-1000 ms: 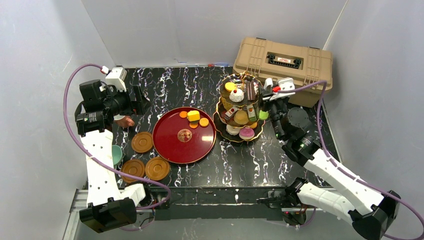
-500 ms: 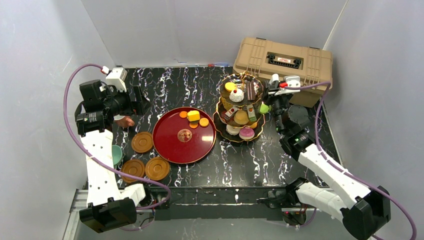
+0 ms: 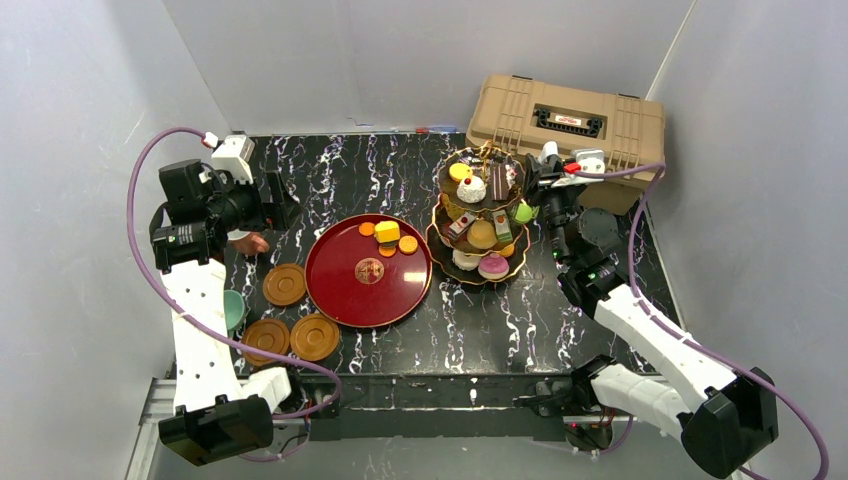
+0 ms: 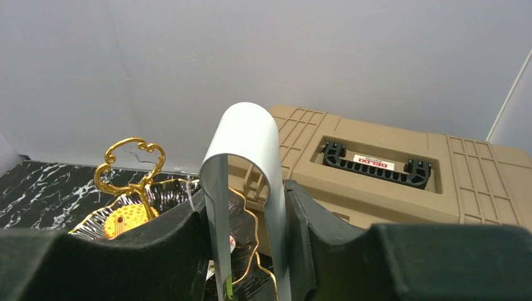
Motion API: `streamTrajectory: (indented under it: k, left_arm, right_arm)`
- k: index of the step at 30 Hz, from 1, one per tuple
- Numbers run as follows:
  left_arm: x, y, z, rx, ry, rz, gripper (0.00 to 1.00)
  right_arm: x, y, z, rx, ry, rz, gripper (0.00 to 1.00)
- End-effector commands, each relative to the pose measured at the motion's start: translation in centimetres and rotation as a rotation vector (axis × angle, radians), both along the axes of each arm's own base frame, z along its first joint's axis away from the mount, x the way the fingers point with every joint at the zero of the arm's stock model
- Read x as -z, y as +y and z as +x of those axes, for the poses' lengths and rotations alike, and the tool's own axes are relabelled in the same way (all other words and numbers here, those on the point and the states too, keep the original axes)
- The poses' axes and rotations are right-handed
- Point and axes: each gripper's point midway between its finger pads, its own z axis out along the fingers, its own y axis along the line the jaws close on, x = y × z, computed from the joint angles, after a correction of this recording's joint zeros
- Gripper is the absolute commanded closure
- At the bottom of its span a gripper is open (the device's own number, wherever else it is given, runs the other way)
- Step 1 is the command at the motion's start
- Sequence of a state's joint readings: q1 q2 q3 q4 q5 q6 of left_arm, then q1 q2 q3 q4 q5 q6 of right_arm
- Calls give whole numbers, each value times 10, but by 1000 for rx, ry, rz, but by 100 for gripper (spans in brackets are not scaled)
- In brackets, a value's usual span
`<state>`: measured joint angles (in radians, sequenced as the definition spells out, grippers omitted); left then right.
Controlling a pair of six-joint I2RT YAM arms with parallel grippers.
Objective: Serve the afternoon tea
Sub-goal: Place the desert on the desert table.
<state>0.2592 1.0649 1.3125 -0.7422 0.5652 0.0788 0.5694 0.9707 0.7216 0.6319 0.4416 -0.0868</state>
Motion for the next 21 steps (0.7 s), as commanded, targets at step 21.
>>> streamTrajectory:
  k: [21]
  left_arm:
    - [-13,-6,-6,29,-27,-8,9]
  right_arm:
    - [-46,2,-55,-184,-44,18,87]
